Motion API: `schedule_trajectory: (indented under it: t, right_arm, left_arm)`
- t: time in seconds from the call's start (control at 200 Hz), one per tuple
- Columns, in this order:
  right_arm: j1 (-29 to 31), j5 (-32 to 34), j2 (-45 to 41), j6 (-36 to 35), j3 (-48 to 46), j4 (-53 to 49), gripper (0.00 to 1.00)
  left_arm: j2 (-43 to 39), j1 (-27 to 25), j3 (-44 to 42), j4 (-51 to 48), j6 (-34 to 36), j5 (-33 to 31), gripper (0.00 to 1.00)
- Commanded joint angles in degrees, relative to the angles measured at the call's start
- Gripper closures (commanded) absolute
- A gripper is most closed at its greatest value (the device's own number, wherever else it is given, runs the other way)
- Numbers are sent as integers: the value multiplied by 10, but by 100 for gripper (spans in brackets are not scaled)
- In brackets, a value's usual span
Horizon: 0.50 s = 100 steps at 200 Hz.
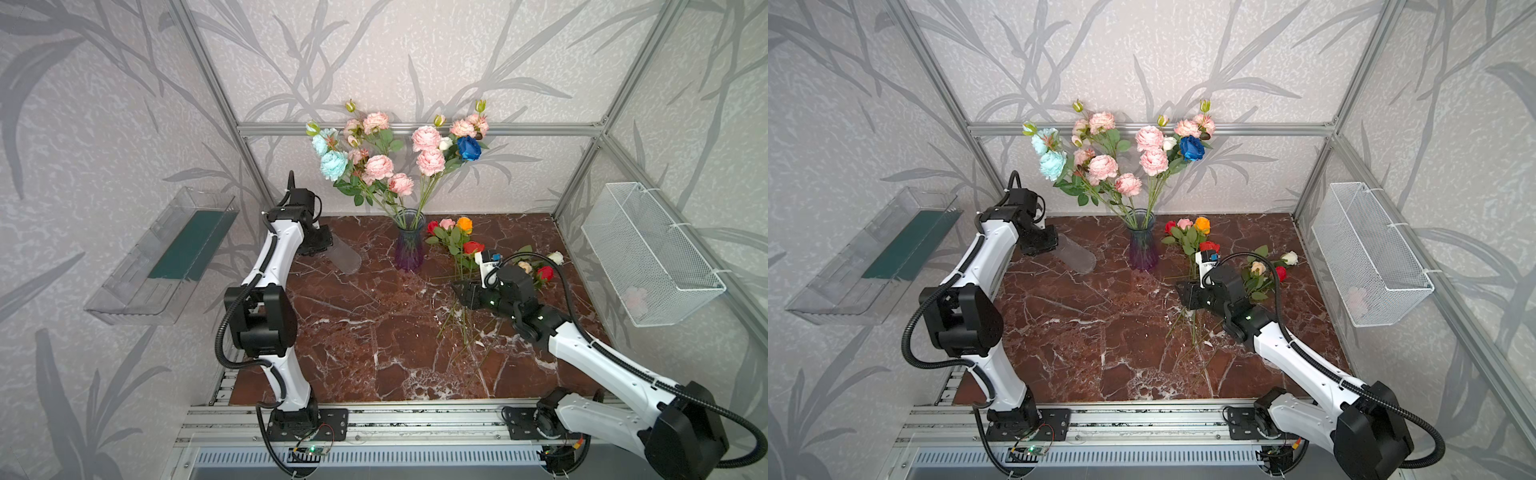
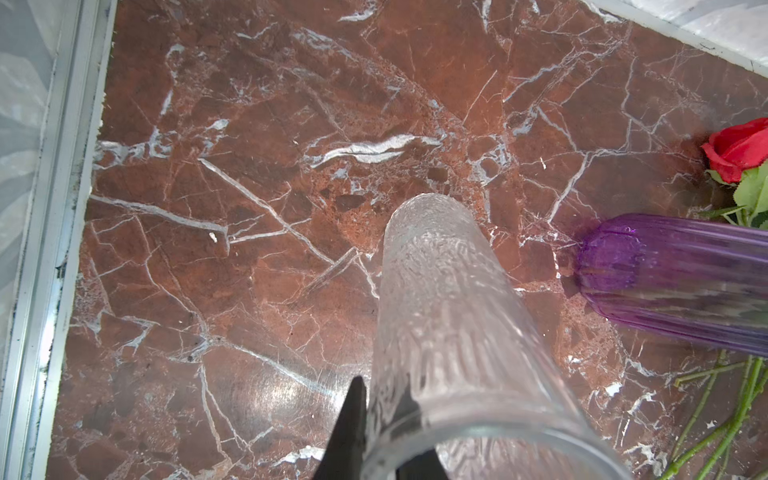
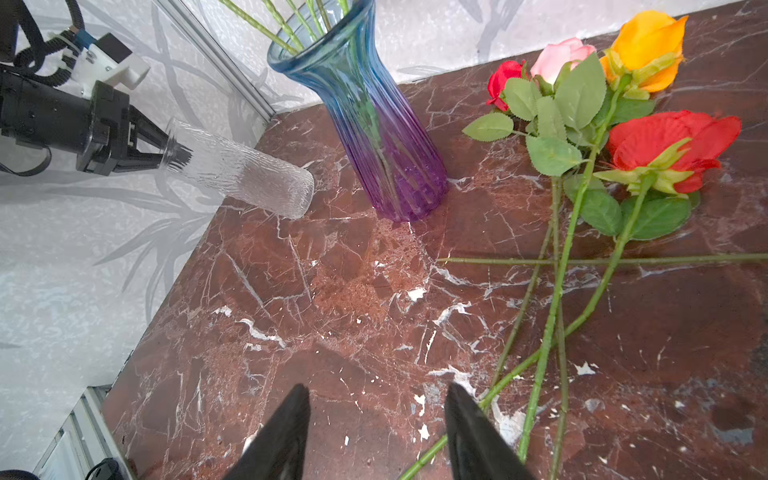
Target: Arrange the flowers into the vase
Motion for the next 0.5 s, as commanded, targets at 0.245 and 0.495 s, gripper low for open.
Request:
schedule_trajectory:
  t: [0.245, 0.495]
  right_arm:
    - [-3, 11, -17, -2, -2, -4, 46]
    - [-6, 26, -24, -9, 6, -17, 46]
  left_arm:
    - [-150, -69, -71, -50, 11, -18, 100]
    - [-220, -173, -152, -92, 11, -38, 100]
